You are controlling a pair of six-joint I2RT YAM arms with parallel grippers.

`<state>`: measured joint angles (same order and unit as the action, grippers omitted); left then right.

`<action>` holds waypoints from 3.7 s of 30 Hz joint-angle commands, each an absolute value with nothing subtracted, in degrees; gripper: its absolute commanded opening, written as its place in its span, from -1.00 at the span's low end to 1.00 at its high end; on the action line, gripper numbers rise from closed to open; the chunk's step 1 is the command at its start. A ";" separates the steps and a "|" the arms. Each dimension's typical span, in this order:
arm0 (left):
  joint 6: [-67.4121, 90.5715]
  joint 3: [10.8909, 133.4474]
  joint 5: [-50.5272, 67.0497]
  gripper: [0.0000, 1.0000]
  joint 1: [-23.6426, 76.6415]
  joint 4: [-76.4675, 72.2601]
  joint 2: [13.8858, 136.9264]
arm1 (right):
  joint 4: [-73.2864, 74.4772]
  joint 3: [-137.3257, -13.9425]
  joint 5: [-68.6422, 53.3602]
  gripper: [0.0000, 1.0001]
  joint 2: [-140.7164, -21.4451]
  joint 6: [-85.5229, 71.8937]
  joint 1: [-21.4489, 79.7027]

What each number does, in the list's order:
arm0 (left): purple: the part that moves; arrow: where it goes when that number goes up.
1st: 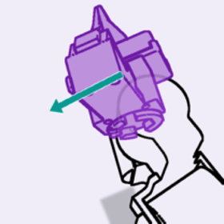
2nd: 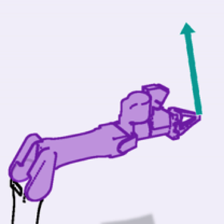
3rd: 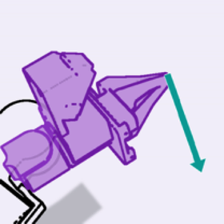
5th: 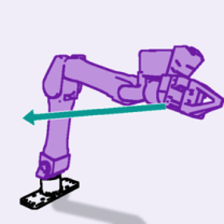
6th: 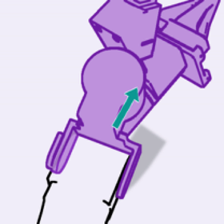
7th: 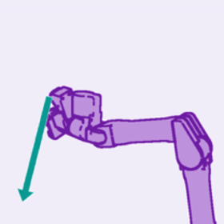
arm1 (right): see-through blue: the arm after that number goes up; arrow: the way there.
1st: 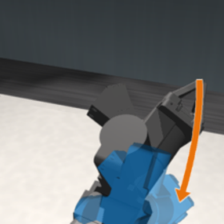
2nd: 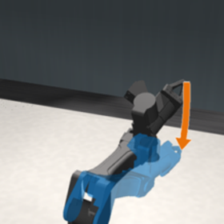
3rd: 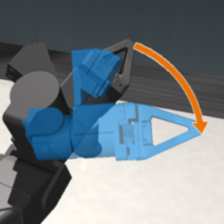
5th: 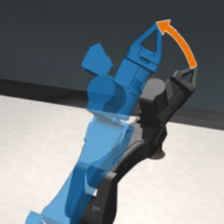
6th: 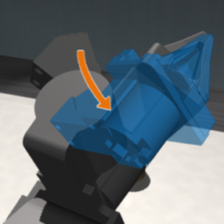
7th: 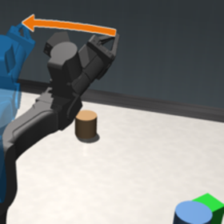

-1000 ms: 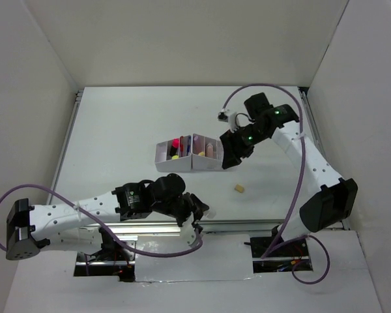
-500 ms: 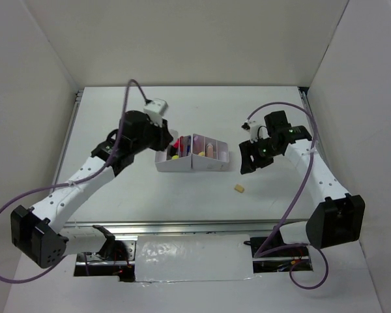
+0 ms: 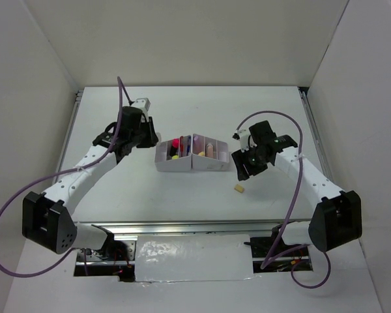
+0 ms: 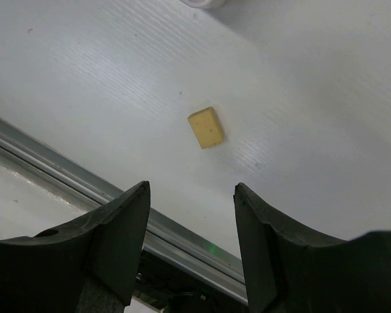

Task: Sort the stationery into containers
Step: Place the stationery in the storage box, then pick up the stationery from the center of the board, then place the stationery in the storage box.

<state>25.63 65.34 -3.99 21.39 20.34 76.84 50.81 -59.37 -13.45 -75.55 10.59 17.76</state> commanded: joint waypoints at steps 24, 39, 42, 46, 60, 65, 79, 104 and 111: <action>24.70 67.76 -0.79 0.04 20.92 22.94 90.00 | 46.32 -55.72 -2.90 0.41 -78.48 -4.30 21.00; 24.96 71.89 0.35 0.22 20.66 22.41 88.95 | 49.93 -60.38 -0.18 0.24 -88.68 -16.78 21.80; 25.14 71.98 0.35 0.24 20.30 21.89 88.24 | 49.48 -59.85 1.93 0.24 -89.73 -19.95 21.97; 25.22 72.68 0.70 0.52 19.95 21.54 87.72 | 49.48 -60.55 1.58 0.26 -92.89 -21.18 21.53; 24.79 73.21 1.84 0.83 19.95 18.99 85.43 | 49.31 -61.26 -2.90 0.24 -101.07 -22.06 20.39; 24.52 73.12 2.02 0.83 19.69 18.72 85.69 | 49.22 -61.61 -3.95 0.17 -102.30 -22.06 19.95; 24.43 72.86 2.11 0.83 19.51 18.19 85.26 | 48.78 -59.06 -6.33 -1.00 -96.95 -20.66 19.78; 17.67 71.11 3.08 0.99 19.52 14.33 77.78 | 36.48 -84.99 5.01 -1.00 -95.97 -17.40 20.65; 17.40 71.02 3.96 0.99 17.84 14.33 78.13 | 35.60 -83.94 5.01 -1.00 -97.82 -17.58 22.76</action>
